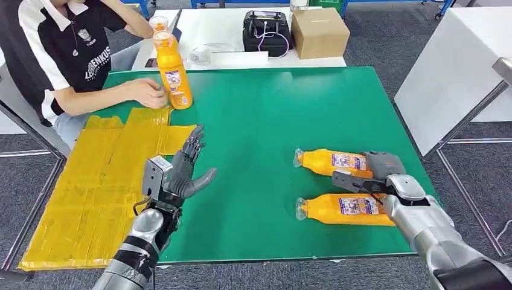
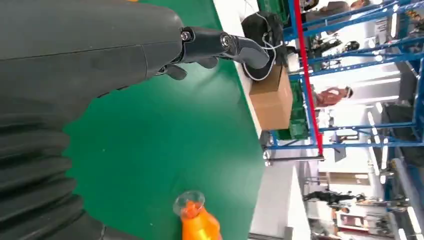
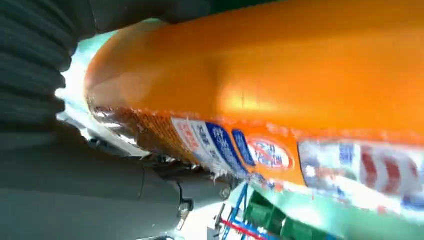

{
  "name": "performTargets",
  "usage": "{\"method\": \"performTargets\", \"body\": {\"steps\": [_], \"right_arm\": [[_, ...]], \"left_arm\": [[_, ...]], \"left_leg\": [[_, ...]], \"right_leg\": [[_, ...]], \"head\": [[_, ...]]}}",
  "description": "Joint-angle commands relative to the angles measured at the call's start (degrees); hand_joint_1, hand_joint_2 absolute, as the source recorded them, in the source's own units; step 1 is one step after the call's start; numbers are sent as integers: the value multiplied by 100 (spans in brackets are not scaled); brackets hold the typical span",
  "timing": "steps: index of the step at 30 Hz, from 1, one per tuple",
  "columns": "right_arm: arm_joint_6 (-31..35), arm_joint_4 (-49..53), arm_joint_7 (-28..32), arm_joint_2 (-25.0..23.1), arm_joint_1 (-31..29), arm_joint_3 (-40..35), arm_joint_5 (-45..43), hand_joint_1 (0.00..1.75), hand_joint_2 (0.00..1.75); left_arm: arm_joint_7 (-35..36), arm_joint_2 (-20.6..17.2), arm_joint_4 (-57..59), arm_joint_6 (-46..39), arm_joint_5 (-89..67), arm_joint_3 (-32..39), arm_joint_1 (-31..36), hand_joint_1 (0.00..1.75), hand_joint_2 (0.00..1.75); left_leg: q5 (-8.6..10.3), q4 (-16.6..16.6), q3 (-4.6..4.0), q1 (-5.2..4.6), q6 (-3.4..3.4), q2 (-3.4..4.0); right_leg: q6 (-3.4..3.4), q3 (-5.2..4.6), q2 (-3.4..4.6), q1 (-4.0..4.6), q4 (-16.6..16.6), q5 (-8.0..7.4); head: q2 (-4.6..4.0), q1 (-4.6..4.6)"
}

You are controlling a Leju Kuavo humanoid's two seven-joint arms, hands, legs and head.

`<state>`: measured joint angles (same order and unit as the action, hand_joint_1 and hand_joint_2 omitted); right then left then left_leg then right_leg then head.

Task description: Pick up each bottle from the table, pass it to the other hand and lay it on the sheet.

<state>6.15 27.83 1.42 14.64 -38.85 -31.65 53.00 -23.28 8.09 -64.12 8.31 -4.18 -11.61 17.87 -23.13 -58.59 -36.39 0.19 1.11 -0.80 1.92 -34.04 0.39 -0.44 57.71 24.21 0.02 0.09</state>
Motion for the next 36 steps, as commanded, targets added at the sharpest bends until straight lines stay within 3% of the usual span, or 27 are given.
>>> {"method": "performTargets", "body": {"steps": [1,4,7,11,12,21,24,30,36], "right_arm": [[1167,2974,-260,-1345,1136,1547,-171,175,175],[1242,2972,-37,-1323,1209,1719,-323,175,175],[1563,3336,429,-1656,1402,2079,-668,175,175],[1592,3890,718,-1977,1718,2179,-1056,175,175],[1341,4184,1164,-2101,1931,2216,-1746,175,175],[1241,4367,1310,-2155,2130,2194,-2048,175,175],[357,4660,1932,-2379,2550,2169,-3255,175,175],[-645,3613,2074,-2720,2444,1467,-3843,175,175],[-922,2983,2103,-2846,2206,1241,-4089,175,175]], "left_arm": [[251,-22,-436,39,-116,-210,-128,0,175],[240,-21,-378,17,-123,-211,-102,0,175],[257,-10,-320,46,-135,-316,-26,0,175],[298,-10,-268,72,-148,-451,54,0,175],[305,-21,-228,84,-156,-521,80,0,175],[301,-25,-261,64,-157,-574,34,0,175],[290,26,-217,101,-172,-712,60,0,175],[279,68,-48,76,-209,-937,265,0,175],[289,64,-37,80,-197,-1002,317,0,175]], "left_leg": [[-7,1,-8,7,-11,45],[-5,2,-18,13,-9,0],[2,1,-30,10,-8,-49],[-15,1,-23,16,-9,-15],[-9,0,-42,12,-9,-27],[-6,1,-59,8,-8,-37],[-8,4,-54,10,-9,-34],[-8,4,-61,11,-11,-27],[-7,7,-60,12,-11,-25]], "right_leg": [[-10,-20,37,9,0,-4],[-8,-24,-4,11,-3,6],[-10,-25,-50,4,0,18],[-13,-12,-28,15,-10,24],[-14,-32,-38,8,-3,21],[-14,-51,-48,3,-4,20],[-15,-44,-47,5,-8,22],[-15,-56,-36,6,-7,17],[-15,-56,-36,9,-10,17]], "head": [[0,4],[0,-7],[0,-4],[0,0],[0,2],[0,0],[0,-2],[0,0],[0,0]]}}
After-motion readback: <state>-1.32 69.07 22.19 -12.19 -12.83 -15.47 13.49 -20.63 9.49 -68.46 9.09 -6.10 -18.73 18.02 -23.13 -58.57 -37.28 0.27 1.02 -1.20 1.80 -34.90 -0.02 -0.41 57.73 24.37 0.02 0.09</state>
